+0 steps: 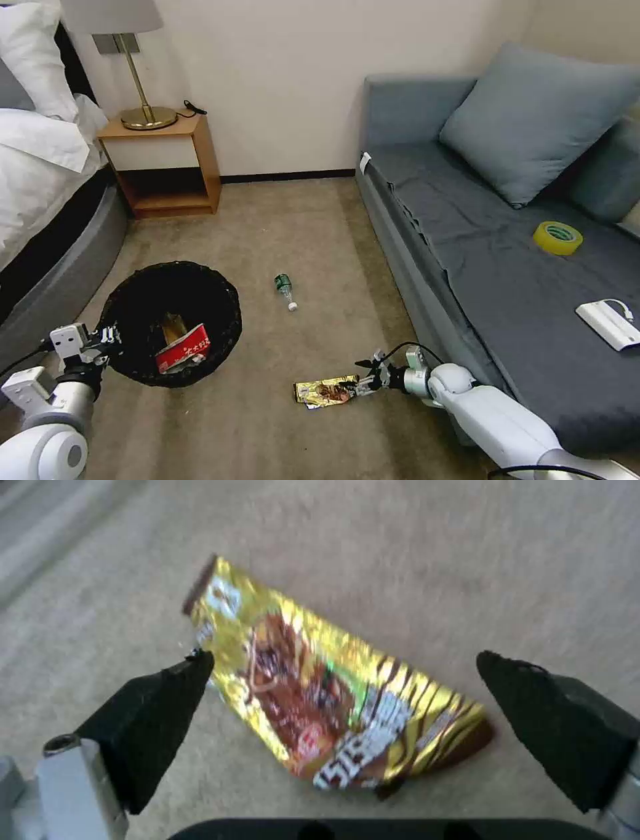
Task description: Pick up the trash bin, then pick up the garbage on the floor and place it into the trash bin.
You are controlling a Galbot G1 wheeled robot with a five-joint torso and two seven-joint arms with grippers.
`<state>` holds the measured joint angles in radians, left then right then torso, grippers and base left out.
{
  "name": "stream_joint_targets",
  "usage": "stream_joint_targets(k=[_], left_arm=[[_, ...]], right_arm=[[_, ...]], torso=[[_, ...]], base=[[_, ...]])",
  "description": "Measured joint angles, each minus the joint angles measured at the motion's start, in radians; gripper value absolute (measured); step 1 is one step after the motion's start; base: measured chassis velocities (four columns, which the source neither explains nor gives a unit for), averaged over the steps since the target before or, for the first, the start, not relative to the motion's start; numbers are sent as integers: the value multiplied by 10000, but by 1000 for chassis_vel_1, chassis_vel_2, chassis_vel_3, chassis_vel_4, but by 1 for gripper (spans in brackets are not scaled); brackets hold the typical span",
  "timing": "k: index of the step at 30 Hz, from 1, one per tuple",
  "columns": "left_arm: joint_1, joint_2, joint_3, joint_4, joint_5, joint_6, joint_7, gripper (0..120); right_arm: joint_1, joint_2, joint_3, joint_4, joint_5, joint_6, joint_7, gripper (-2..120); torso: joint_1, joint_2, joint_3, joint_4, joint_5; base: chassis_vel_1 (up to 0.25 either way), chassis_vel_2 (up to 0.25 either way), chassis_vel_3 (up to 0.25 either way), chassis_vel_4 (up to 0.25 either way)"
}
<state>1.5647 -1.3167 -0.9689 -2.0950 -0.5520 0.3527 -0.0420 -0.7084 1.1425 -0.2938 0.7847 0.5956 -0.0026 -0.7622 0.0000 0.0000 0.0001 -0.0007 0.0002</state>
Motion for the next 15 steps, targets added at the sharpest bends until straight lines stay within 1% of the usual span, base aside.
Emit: stream_joint_targets(k=[1, 3, 10, 15], left_arm=[[0, 0, 0, 0, 0, 0, 0, 4], [-7, -28, 21, 41, 26, 0, 2, 4], [-22, 13, 6, 234, 61, -12, 50, 4], [-106, 56, 53, 331, 71, -30, 64, 4]], right_arm=[[0, 0, 0, 0, 0, 0, 0, 100], [38, 272, 29, -402, -109, 194, -22, 100], [315, 986, 203, -1505, -403, 674, -22, 100], [361, 1012, 272, -1666, -505, 795, -21, 100]], torso=[[0, 0, 0, 0, 0], [0, 0, 0, -2, -3], [0, 0, 0, 8, -2], [1, 0, 0, 7, -2]], base=[[0, 0, 0, 0], [0, 0, 0, 0], [0, 0, 0, 0], [0, 0, 0, 0]])
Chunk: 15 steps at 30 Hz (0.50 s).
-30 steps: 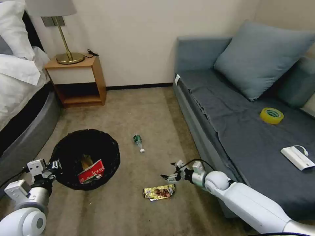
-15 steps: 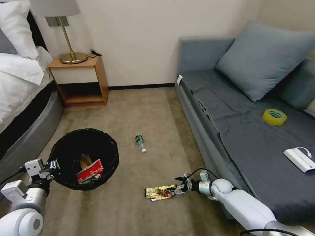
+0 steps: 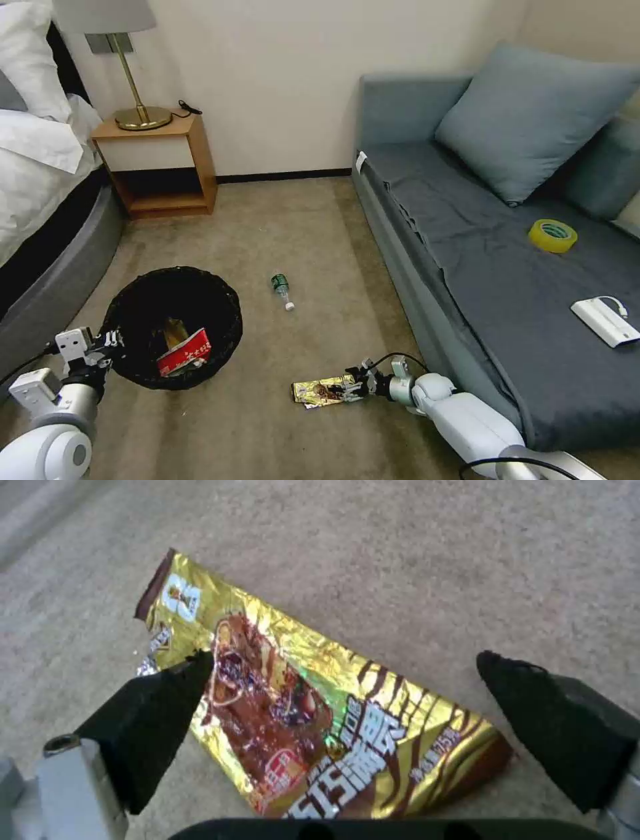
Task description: Pick up the trash bin, then pick up the garbage on the floor and place it into the trash bin.
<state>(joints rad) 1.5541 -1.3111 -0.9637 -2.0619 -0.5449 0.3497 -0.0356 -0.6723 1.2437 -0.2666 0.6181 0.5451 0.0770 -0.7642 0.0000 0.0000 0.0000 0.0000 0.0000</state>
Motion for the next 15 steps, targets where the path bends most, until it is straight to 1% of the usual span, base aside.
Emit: stream_joint_targets(k=[10, 15], left_arm=[[-78, 26, 129, 102, 33, -65, 39, 4], [-30, 28, 116, 116, 43, -124, 72, 4]], right_arm=[[-472, -558, -7, 802, -72, 12, -29, 100], [-570, -605, 2, 864, -210, 58, 26, 100]], torso=[[-1, 0, -1, 0, 1], [0, 0, 0, 1, 0]], base=[[0, 0, 0, 0], [0, 0, 0, 0]])
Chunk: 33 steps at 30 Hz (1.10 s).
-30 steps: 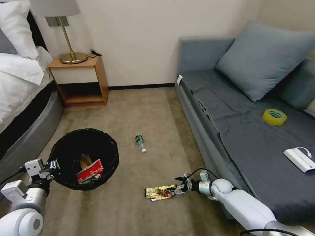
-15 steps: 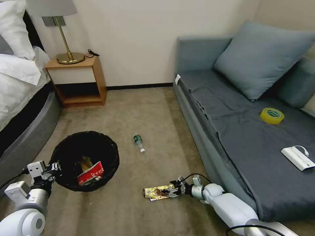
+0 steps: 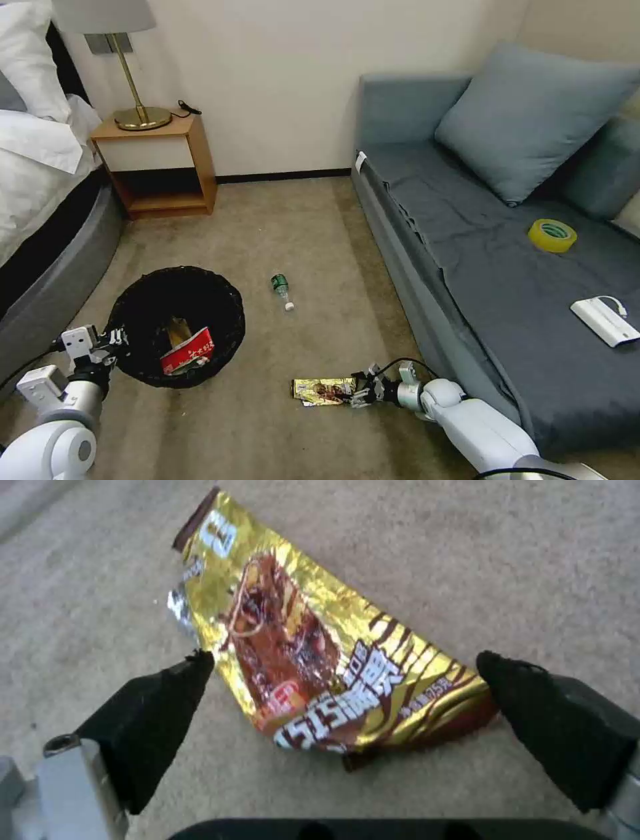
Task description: Pick up the trash bin, then pick up the garbage on the floor and place it into the trash bin.
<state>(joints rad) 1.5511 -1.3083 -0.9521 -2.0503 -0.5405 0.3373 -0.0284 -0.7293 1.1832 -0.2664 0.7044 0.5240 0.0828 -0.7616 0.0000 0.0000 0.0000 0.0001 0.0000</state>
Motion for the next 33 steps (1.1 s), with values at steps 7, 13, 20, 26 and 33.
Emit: stream_joint_targets(k=[7, 13, 20, 26, 33], left_arm=[[35, 12, -96, 6, -7, -41, 21, 4], [38, -7, -103, 21, -8, -50, 23, 4], [21, -8, -104, 45, -12, -56, 27, 4], [18, -5, -105, 63, -14, -56, 28, 4], [8, 21, -120, 107, -38, -56, 29, 4]], right_arm=[[-53, 98, -30, -1, -180, 111, 115, 98], [8, 204, -62, -117, -301, 261, 178, 82], [27, 300, -78, -299, -462, 515, 209, 55], [0, 357, -49, -373, -525, 626, 226, 36], [-15, 451, -32, -463, -601, 710, 254, 10]], torso=[[0, 0, 0, -1, 0], [0, 0, 0, -1, -1], [0, 0, 0, -2, -1], [0, 0, 0, -2, -1], [0, 0, 0, -1, 0]], base=[[0, 0, 0, 0], [0, 0, 0, 0], [0, 0, 0, 0], [0, 0, 0, 0], [0, 0, 0, 0]])
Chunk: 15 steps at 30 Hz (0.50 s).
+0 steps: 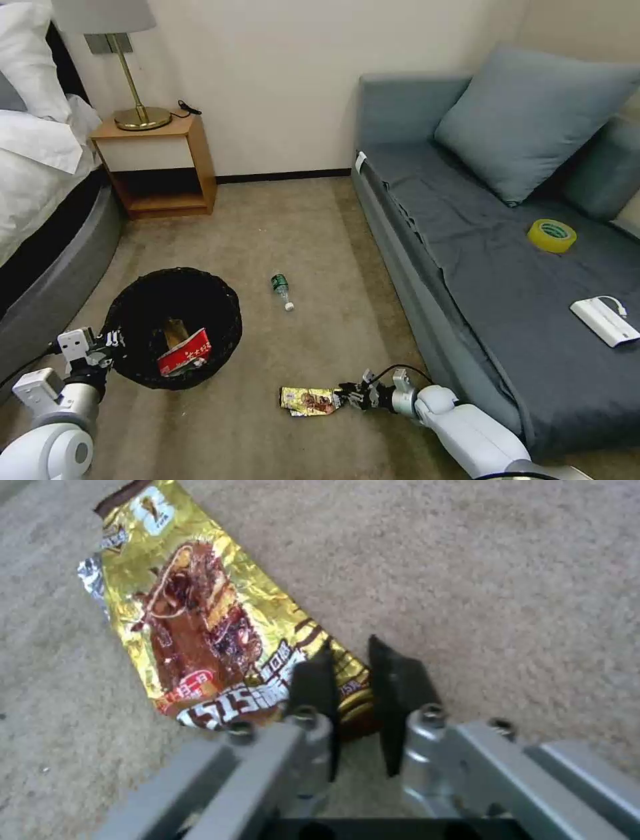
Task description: Pick up the trash bin, then pick up the garbage on the floor and place it into the trash bin.
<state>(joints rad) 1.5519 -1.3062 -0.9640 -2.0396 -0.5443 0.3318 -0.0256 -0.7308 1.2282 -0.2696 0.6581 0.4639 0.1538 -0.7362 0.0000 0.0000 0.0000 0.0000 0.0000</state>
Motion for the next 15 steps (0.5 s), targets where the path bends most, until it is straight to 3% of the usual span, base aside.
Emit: stream_joint_targets(k=[2, 15], left_arm=[[-1, 8, -18, 7, -9, 0, 1, 4], [-1, 16, -55, 49, -22, -17, 16, 4]], right_arm=[[6, 37, 2, -46, -8, 36, 0, 0], [168, 68, 347, 35, 118, 104, 70, 0]], torso=[[0, 0, 0, 0, 1], [0, 1, 0, 0, 1]], base=[[0, 0, 0, 0], [0, 0, 0, 0]])
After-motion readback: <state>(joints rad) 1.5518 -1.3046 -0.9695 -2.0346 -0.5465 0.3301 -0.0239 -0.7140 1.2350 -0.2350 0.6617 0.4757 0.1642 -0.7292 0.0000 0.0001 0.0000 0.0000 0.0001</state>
